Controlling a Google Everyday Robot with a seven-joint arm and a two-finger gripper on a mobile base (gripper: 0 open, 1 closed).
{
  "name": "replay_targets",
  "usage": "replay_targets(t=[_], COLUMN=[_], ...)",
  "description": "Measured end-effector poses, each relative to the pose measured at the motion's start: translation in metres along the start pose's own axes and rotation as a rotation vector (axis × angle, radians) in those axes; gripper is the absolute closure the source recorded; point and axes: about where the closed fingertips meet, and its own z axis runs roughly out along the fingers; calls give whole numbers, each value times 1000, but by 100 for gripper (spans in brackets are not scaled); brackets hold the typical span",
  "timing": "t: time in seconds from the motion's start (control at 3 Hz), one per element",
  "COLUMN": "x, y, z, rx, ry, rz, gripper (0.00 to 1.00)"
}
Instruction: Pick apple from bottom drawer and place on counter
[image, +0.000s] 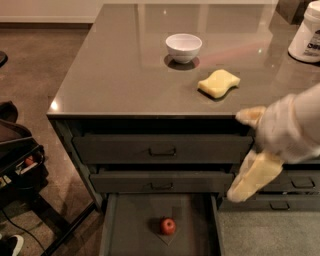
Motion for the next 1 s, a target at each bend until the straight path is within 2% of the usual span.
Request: replay_targets(t=[0.33,0.67,1.0], x=[20,38,44], y=[34,46,49], z=[102,153,159], rx=[-129,-174,-114], ry=[-142,-173,-166], rz=[98,156,202], gripper=[0,0,0])
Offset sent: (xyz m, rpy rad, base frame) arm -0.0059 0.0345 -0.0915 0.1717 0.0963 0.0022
